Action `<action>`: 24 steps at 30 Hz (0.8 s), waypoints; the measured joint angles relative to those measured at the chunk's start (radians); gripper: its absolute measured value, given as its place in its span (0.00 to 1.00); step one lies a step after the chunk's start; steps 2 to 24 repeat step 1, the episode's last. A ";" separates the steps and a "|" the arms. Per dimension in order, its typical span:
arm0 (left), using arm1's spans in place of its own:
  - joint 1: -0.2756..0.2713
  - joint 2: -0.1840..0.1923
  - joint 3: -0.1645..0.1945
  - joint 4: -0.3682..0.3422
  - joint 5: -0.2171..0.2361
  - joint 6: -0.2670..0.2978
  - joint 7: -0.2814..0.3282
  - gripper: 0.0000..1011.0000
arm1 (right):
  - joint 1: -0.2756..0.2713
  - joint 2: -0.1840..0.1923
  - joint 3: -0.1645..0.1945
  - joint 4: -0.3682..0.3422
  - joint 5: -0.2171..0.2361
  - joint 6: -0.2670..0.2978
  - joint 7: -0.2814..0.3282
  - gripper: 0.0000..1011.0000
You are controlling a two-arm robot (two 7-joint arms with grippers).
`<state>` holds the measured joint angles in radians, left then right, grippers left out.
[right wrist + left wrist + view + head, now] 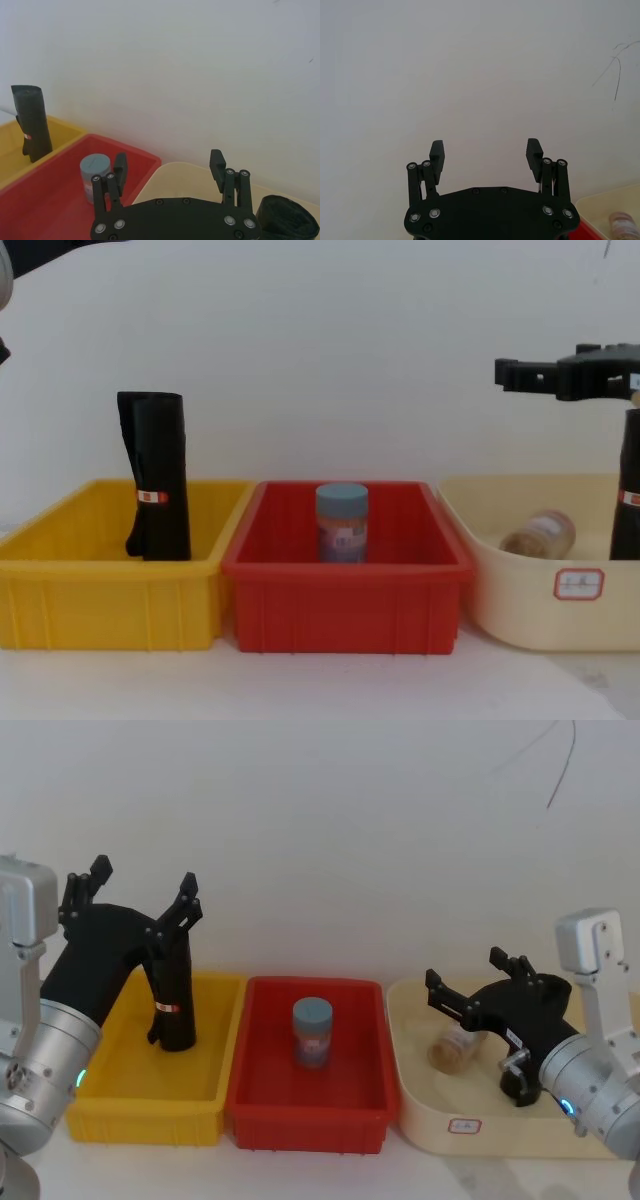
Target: Pick up the garbage bag with the one hand and transfer it to the other hand.
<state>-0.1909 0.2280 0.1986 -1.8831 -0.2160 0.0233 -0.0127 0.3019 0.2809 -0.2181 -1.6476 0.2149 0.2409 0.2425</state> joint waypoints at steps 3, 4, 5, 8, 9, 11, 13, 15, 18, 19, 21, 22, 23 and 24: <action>0.000 0.000 0.000 0.000 0.000 0.000 0.000 0.99 | -0.001 0.000 0.000 -0.004 0.001 0.000 0.000 0.99; 0.000 0.000 0.000 0.000 0.000 0.000 0.000 0.99 | -0.001 0.000 0.000 -0.004 0.001 0.000 0.000 0.99; 0.000 0.000 0.000 0.000 0.000 0.000 0.000 0.99 | -0.001 0.000 0.000 -0.004 0.001 0.000 0.000 0.99; 0.000 0.000 0.000 0.000 0.000 0.000 0.000 0.99 | -0.001 0.000 0.000 -0.004 0.001 0.000 0.000 0.99; 0.000 0.000 0.000 0.000 0.000 0.000 0.000 0.99 | -0.001 0.000 0.000 -0.004 0.001 0.000 0.000 0.99; 0.000 0.000 0.000 0.000 0.000 0.000 0.000 0.99 | -0.001 0.000 0.000 -0.004 0.001 0.000 0.000 0.99; 0.000 0.000 0.000 0.000 0.000 0.000 0.000 0.99 | -0.001 0.000 0.000 -0.004 0.001 0.000 0.000 0.99; 0.000 0.000 0.000 0.000 0.000 0.000 0.000 0.99 | -0.001 0.000 0.000 -0.004 0.001 0.000 0.000 0.99; 0.000 0.000 0.000 0.000 0.000 0.000 0.000 0.99 | -0.001 0.000 0.000 -0.004 0.001 0.000 0.000 0.99; 0.000 0.000 0.000 0.000 0.000 0.000 0.000 0.99 | -0.001 0.000 0.000 -0.004 0.001 0.000 0.000 0.99; 0.000 0.000 0.000 0.000 0.000 0.000 0.000 0.99 | -0.001 0.000 0.000 -0.004 0.001 0.000 0.000 0.99; 0.000 0.000 0.000 0.000 0.000 0.000 0.000 0.99 | -0.001 0.000 0.000 -0.004 0.001 0.000 0.000 0.99; 0.000 0.000 0.000 0.000 0.000 0.000 0.000 0.99 | -0.001 0.000 0.000 -0.004 0.001 0.000 0.000 0.99; 0.000 0.000 0.000 0.000 0.000 0.000 0.000 0.99 | -0.001 0.000 0.000 -0.004 0.001 0.000 0.000 0.99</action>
